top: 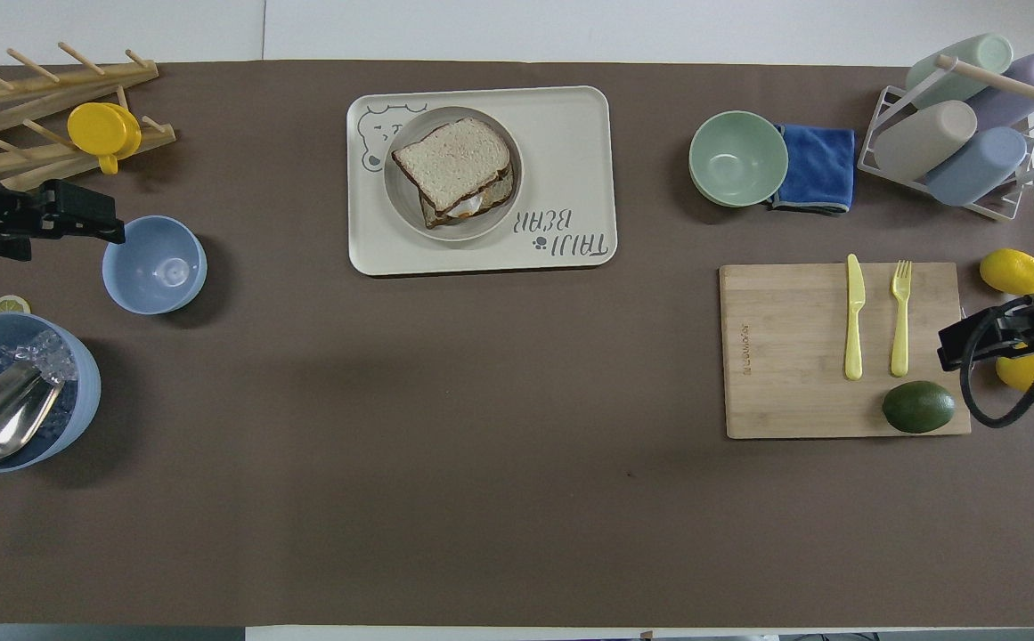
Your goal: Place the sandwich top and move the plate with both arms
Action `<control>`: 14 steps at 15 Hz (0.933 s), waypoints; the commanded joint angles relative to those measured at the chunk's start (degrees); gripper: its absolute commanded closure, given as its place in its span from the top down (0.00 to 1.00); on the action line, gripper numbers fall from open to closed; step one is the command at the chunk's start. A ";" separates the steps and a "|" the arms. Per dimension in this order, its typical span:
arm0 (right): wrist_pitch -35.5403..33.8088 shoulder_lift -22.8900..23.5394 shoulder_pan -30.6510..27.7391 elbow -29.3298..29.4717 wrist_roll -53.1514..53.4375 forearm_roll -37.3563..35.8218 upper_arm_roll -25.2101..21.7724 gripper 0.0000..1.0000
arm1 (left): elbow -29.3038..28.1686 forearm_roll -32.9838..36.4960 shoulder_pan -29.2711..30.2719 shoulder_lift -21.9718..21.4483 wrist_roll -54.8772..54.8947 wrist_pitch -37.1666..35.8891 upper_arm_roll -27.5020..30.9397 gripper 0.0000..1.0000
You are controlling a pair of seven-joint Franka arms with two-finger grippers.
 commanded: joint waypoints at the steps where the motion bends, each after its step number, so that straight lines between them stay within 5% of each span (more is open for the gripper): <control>1: 0.01 -0.54 -0.37 -0.38 0.25 1.47 0.15 1.00 | -2.01 1.17 2.20 -2.67 1.33 -3.38 -3.62 1.00; 8: 0.01 -0.54 -0.37 -0.38 0.34 1.47 0.15 1.00 | -3.51 6.00 4.15 -2.77 3.27 0.13 -6.53 1.00; 14: 0.01 -0.54 -0.37 -0.38 0.34 1.47 0.15 1.00 | -1.93 2.41 4.15 -2.07 2.39 0.21 -6.27 1.00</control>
